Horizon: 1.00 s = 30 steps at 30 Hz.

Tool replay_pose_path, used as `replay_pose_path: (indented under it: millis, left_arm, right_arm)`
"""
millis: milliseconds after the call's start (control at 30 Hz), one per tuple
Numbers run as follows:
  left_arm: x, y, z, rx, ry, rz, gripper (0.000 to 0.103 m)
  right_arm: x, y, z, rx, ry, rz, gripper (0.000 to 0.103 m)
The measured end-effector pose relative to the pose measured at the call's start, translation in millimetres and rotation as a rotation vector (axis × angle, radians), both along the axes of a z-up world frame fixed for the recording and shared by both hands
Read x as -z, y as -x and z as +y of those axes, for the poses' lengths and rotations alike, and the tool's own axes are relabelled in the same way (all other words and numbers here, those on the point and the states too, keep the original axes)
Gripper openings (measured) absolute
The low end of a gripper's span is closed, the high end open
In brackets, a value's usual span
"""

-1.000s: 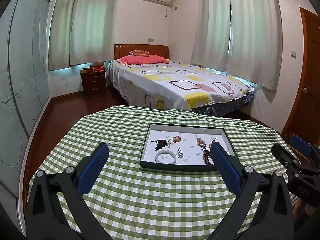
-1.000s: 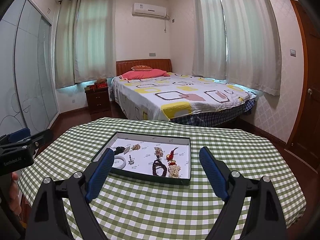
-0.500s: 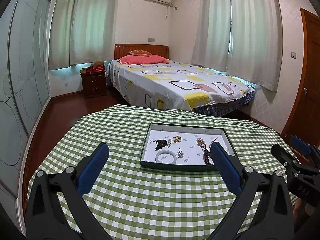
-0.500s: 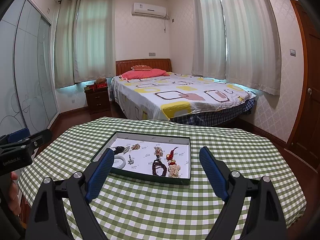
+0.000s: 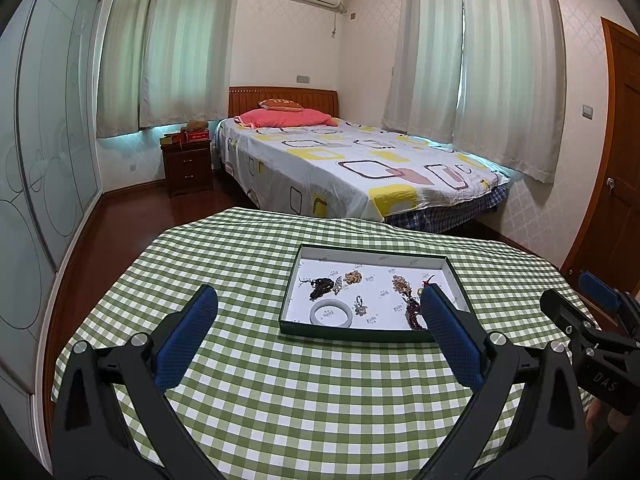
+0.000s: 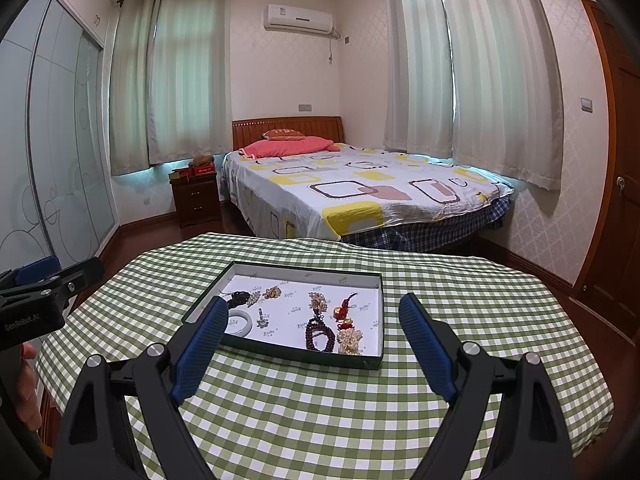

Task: Organize jewelry

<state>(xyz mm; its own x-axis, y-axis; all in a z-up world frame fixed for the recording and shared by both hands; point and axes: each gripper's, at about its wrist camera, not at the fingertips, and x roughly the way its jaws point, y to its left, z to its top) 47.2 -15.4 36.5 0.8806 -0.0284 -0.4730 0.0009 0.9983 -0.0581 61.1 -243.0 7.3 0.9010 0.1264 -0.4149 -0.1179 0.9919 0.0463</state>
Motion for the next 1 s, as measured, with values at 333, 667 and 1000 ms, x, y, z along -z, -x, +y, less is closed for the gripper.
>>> replay_pose_path:
  millis: [333, 667, 1000]
  left_arm:
    - [0.6, -0.4, 0.2, -0.002, 0.001, 0.003, 0.099]
    - [1.3, 0.2, -1.8, 0.005, -0.001, -0.003, 0.099]
    - [-0.3, 0.9, -1.2, -0.012, -0.002, -0.010, 0.099]
  right_arm:
    - [1.8, 0.7, 1.5, -0.002, -0.002, 0.005, 0.084]
    - [2.6, -0.3, 1.8, -0.003, -0.002, 0.011, 0.084]
    - [2.9, -1.7, 3.3, -0.005, 0.001, 0.014, 0.084]
